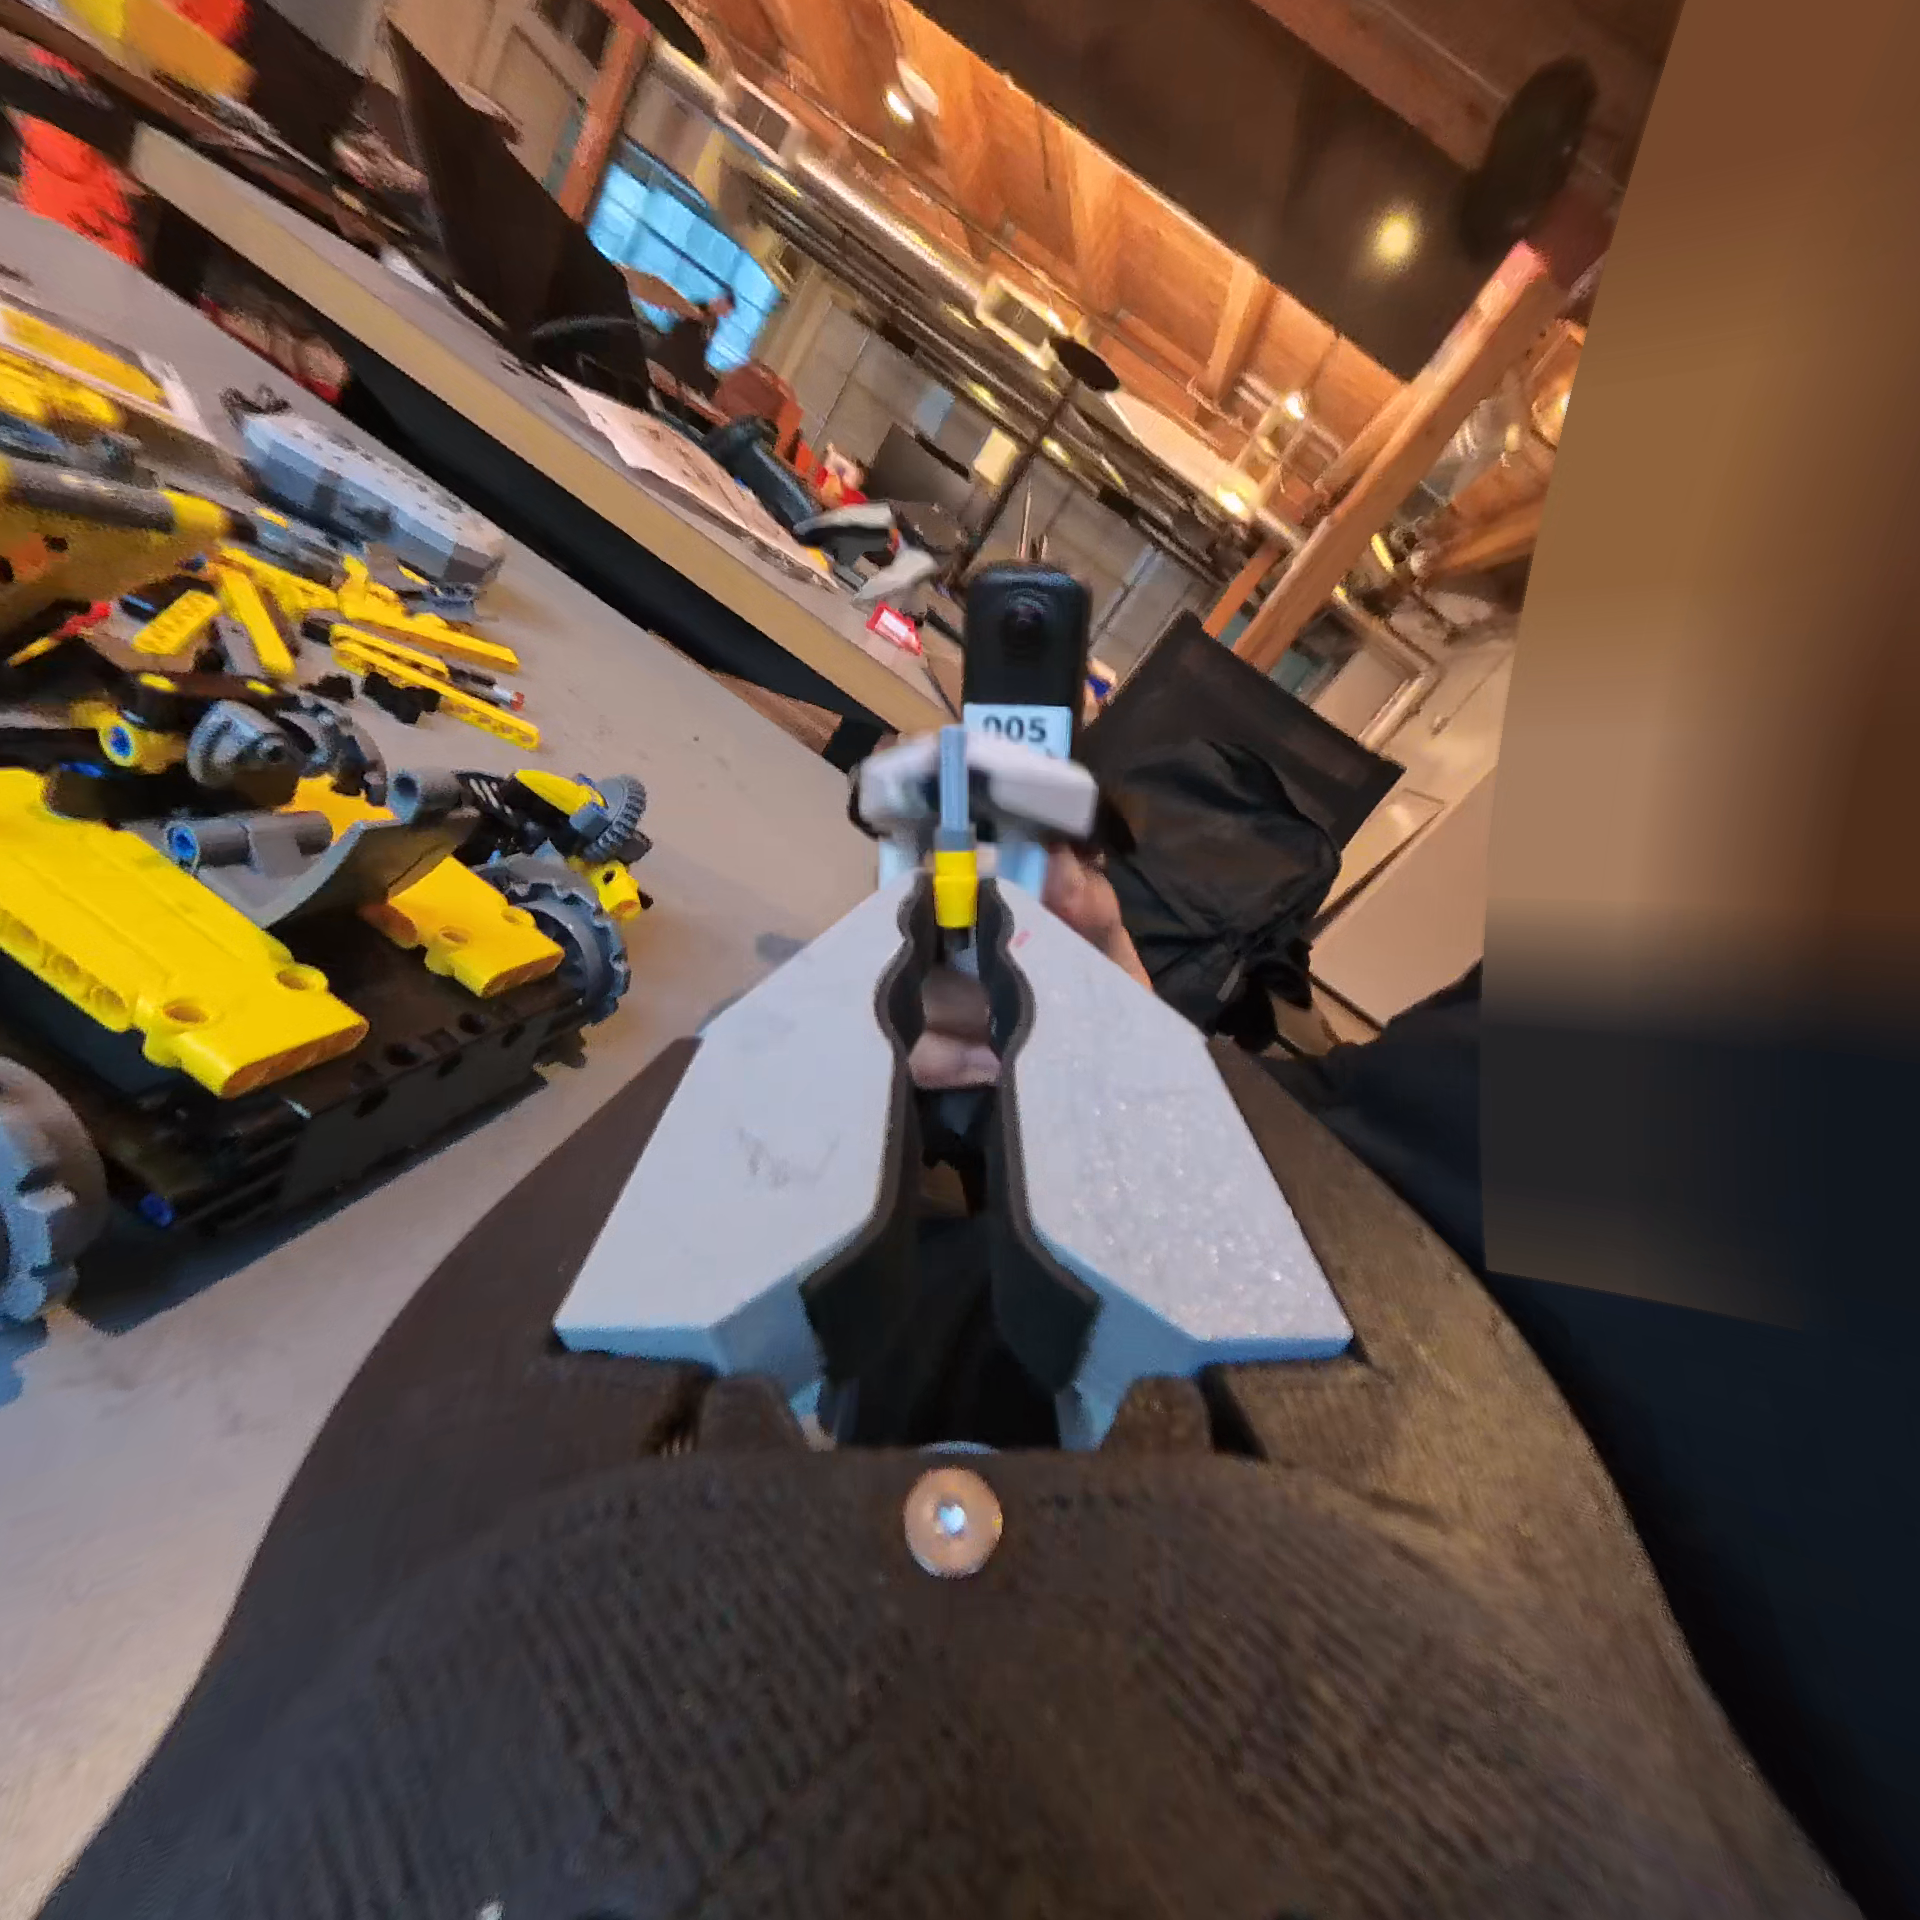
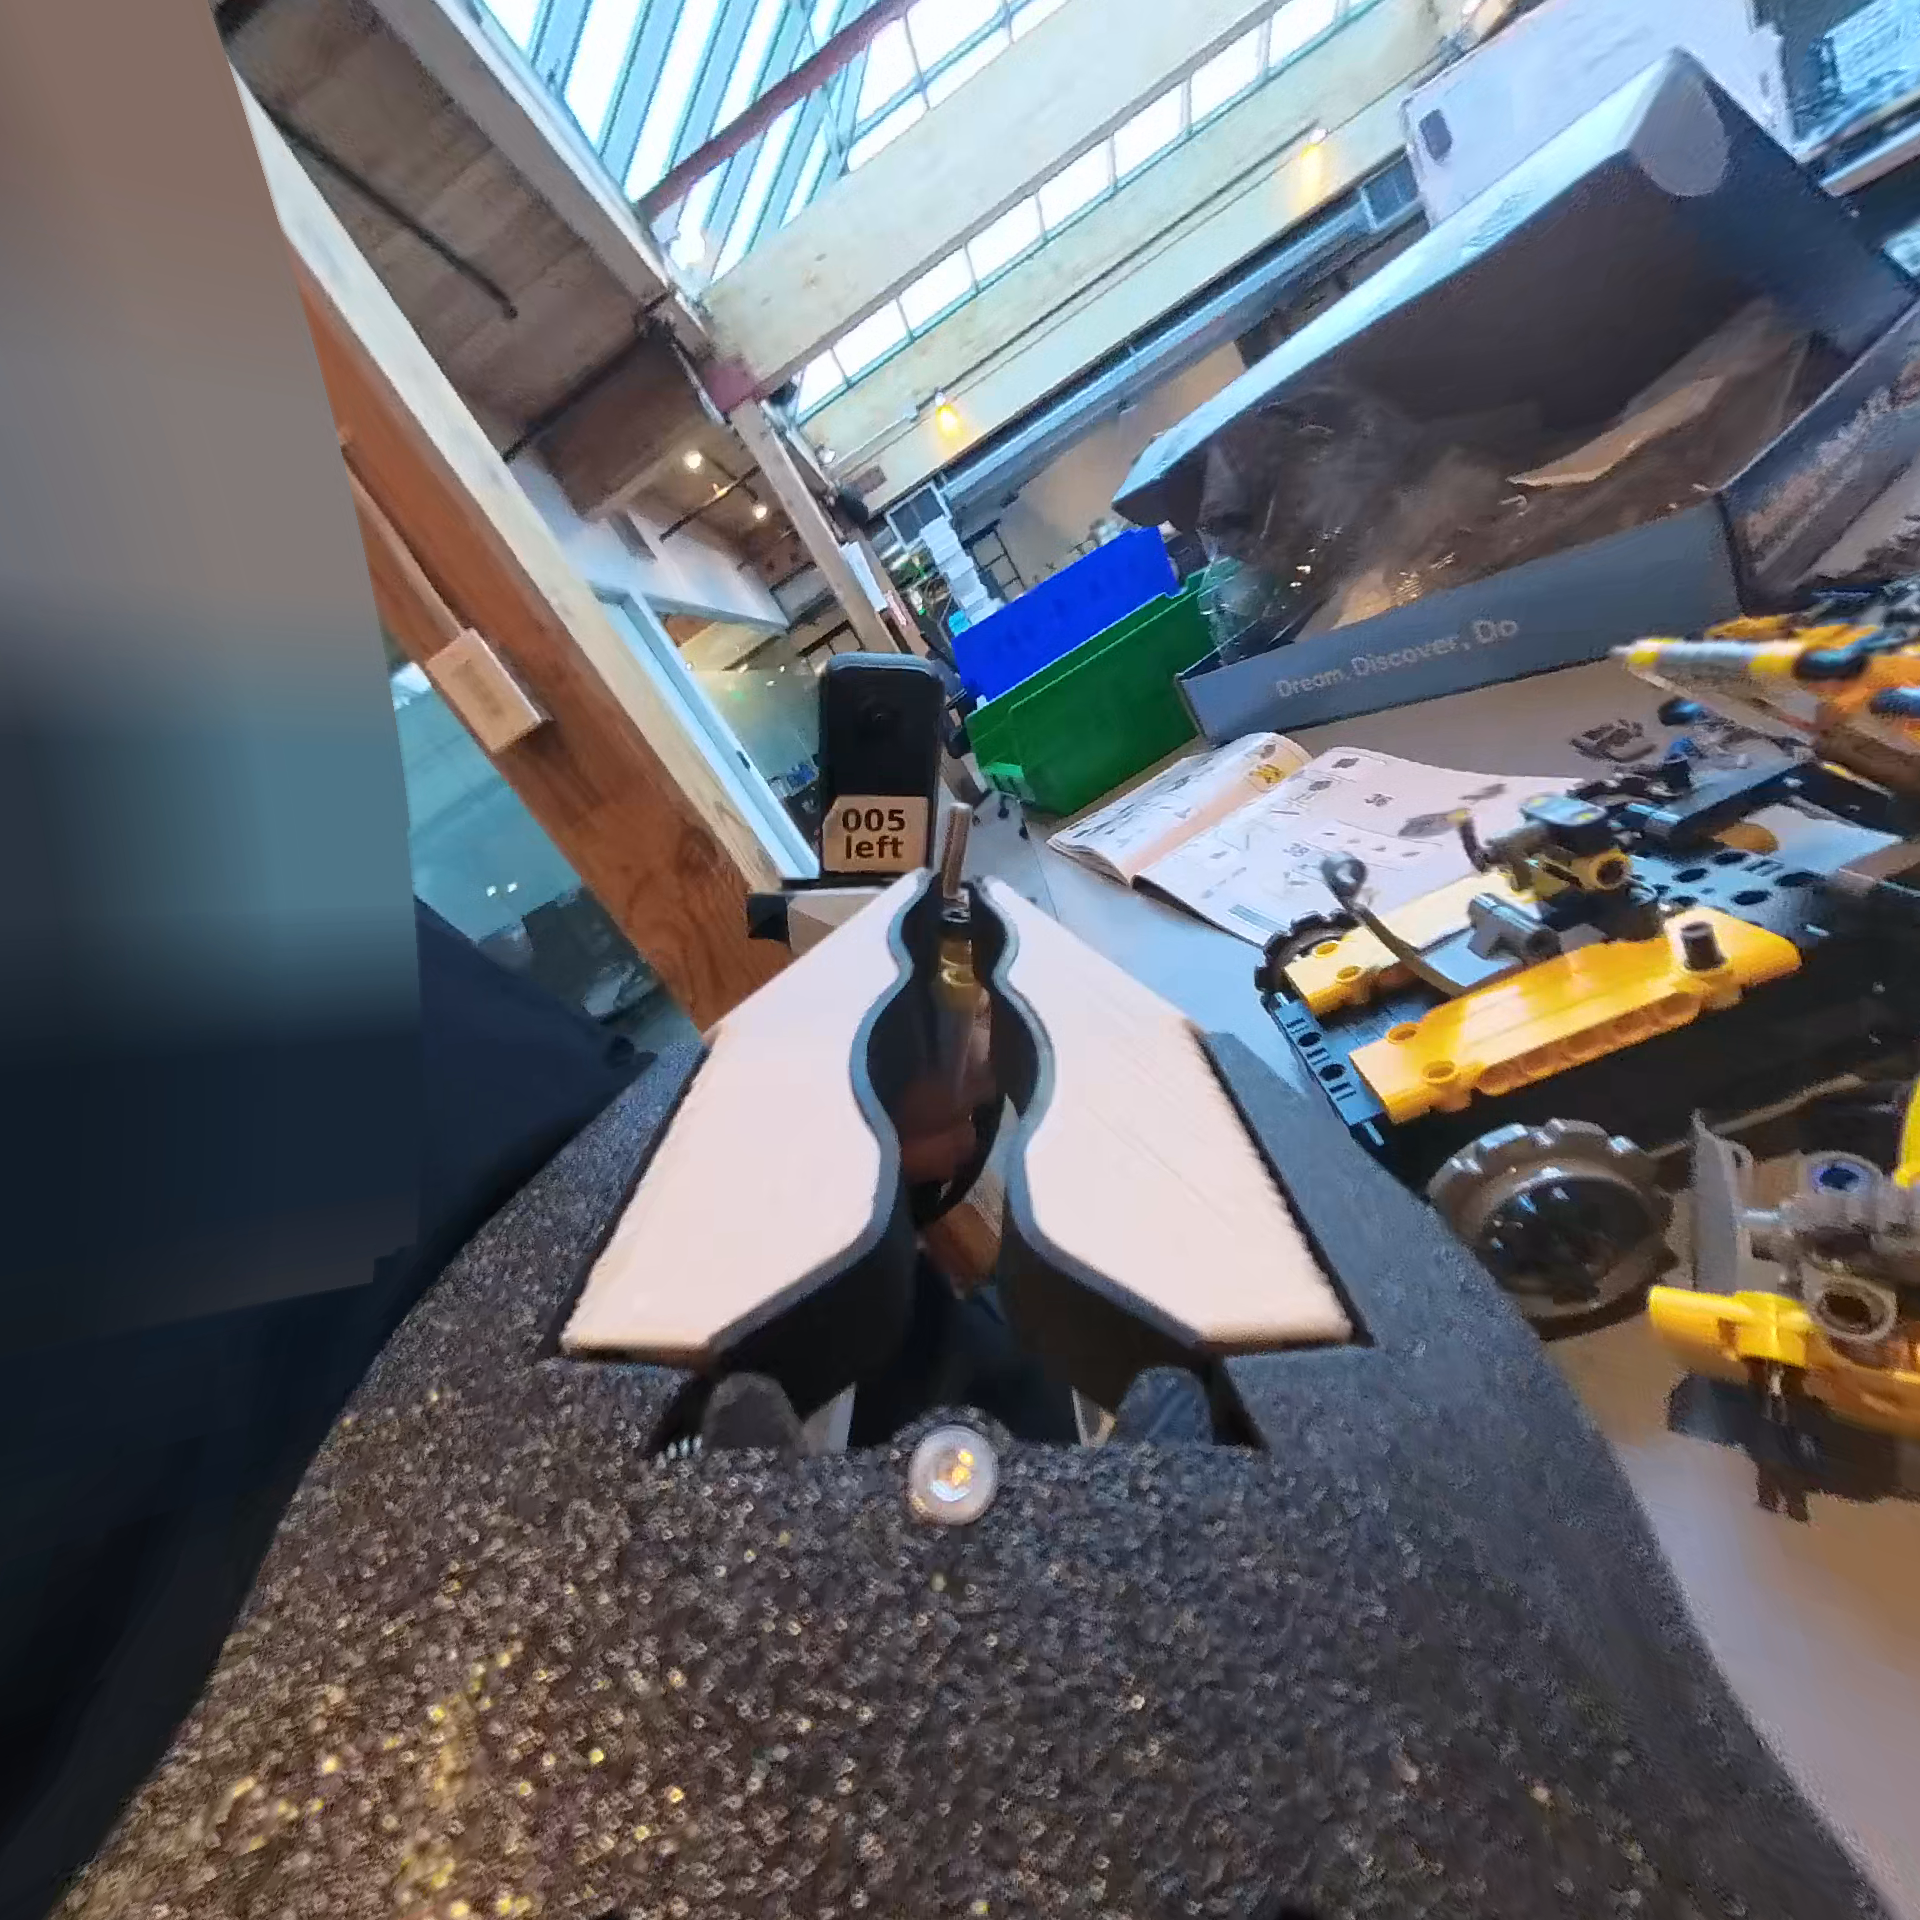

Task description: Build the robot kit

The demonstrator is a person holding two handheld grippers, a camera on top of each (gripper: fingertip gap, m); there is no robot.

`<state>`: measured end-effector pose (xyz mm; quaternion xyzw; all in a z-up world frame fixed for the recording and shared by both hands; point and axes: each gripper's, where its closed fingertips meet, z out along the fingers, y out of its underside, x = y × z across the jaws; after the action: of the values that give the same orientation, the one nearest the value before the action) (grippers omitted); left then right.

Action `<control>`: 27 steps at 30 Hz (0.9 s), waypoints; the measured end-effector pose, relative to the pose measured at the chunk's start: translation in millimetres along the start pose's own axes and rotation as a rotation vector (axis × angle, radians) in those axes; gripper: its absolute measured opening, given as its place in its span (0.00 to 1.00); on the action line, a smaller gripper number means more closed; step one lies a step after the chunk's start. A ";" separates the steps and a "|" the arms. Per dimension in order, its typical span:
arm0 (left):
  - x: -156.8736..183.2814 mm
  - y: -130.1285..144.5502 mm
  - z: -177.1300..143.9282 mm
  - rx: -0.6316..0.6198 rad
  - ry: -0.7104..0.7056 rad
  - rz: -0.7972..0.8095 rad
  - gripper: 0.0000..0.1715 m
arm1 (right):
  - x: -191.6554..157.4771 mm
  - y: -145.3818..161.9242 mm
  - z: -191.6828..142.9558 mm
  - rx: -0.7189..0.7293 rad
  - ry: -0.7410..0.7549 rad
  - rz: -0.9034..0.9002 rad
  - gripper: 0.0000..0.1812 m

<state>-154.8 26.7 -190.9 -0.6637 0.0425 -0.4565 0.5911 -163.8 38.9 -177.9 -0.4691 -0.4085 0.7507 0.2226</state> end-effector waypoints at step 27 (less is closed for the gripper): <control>3.1 24.9 3.3 -0.190 -0.036 0.230 0.03 | -9.5 38.7 -7.7 -0.414 -0.052 -0.217 0.03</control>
<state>-138.9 19.9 -209.4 -0.7155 0.1506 -0.3678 0.5746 -150.7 13.3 -206.4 -0.4386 -0.6073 0.6345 0.1905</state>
